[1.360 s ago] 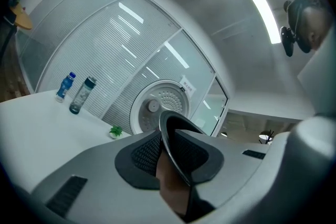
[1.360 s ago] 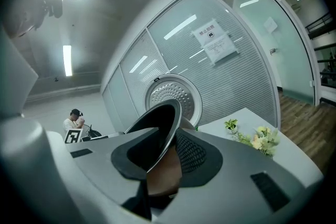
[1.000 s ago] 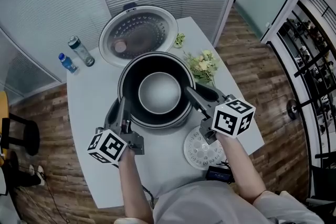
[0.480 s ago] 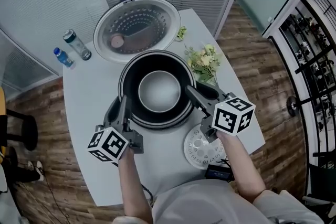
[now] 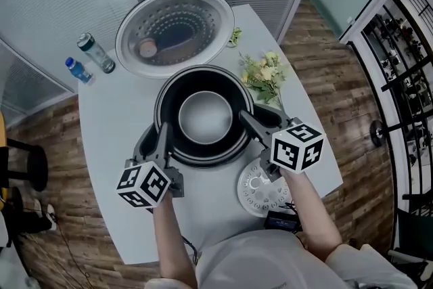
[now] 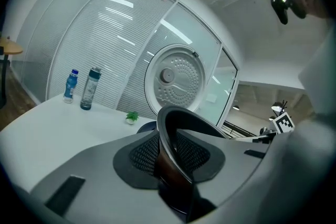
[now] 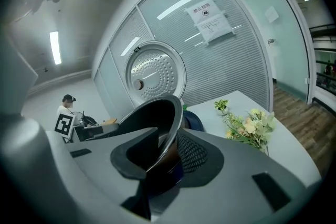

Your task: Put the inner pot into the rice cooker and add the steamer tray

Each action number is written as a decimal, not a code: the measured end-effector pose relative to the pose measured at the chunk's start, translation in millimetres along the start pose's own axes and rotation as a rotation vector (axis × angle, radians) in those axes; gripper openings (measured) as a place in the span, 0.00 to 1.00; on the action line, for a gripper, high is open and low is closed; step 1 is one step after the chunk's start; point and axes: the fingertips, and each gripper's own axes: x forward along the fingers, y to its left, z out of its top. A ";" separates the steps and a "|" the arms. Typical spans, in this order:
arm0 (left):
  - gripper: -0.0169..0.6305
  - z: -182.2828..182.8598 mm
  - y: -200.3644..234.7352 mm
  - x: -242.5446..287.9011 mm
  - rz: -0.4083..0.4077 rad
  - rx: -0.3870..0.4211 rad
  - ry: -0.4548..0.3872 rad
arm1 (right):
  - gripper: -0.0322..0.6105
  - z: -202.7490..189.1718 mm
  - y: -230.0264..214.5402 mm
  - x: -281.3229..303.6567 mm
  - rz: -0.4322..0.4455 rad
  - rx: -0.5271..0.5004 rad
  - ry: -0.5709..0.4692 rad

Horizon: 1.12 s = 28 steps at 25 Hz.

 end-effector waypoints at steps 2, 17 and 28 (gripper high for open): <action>0.19 -2.6 0.9 0.9 0.010 0.022 0.012 | 0.24 -2.8 -0.8 0.9 -0.008 -0.016 0.010; 0.21 -16.9 5.8 10.8 0.056 0.124 0.106 | 0.24 -14.8 -11.0 14.7 -0.079 -0.062 0.083; 0.23 -22.3 8.7 12.7 0.106 0.182 0.151 | 0.25 -16.2 -12.9 17.1 -0.143 -0.082 0.082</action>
